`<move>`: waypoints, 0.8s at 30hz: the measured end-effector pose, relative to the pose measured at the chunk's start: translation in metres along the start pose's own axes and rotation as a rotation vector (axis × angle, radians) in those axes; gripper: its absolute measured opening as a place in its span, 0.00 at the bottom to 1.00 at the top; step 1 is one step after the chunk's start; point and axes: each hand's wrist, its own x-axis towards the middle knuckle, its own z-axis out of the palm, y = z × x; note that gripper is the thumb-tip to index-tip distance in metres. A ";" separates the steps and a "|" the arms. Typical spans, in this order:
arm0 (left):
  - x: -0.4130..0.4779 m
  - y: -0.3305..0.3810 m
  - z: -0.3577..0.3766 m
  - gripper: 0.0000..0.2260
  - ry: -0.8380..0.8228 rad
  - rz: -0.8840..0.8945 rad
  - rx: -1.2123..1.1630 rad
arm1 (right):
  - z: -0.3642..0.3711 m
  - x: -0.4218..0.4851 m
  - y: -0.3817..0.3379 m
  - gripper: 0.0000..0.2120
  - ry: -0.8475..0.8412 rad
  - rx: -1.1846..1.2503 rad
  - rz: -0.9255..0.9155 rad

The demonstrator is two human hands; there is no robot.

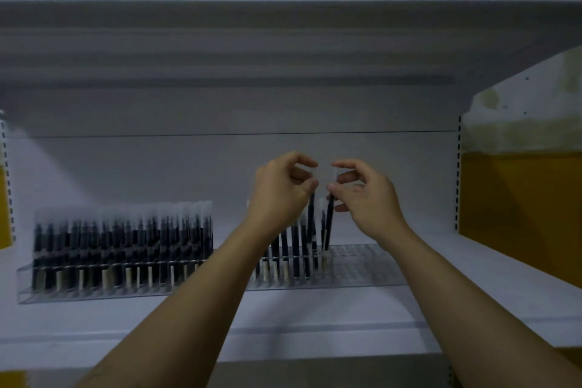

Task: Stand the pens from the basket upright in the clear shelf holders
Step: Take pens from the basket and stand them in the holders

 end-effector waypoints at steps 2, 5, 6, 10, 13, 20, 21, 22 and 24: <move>0.000 -0.007 0.006 0.08 -0.001 -0.006 -0.007 | 0.002 0.003 0.009 0.13 0.011 0.017 0.003; 0.002 -0.014 0.012 0.08 -0.007 -0.006 0.004 | 0.005 0.009 0.018 0.13 0.029 0.038 -0.001; 0.003 -0.016 0.014 0.08 -0.008 -0.011 0.005 | 0.005 0.011 0.021 0.13 0.036 0.041 -0.004; 0.008 -0.020 0.019 0.08 0.014 -0.005 0.030 | 0.007 0.017 0.032 0.13 0.052 0.015 -0.005; 0.011 -0.022 0.022 0.08 0.024 -0.003 0.044 | 0.008 0.016 0.037 0.14 0.036 -0.008 0.002; 0.010 -0.019 0.020 0.08 0.004 -0.040 0.053 | 0.013 -0.008 0.044 0.18 -0.157 -0.361 -0.073; 0.010 -0.018 0.019 0.08 -0.002 -0.055 0.051 | 0.012 -0.014 0.046 0.21 -0.210 -0.431 -0.082; 0.010 -0.017 0.017 0.09 -0.005 -0.063 0.049 | 0.010 -0.019 0.048 0.24 -0.251 -0.476 -0.074; 0.010 -0.018 0.017 0.08 -0.014 -0.060 0.068 | 0.006 -0.027 0.051 0.29 -0.283 -0.522 -0.040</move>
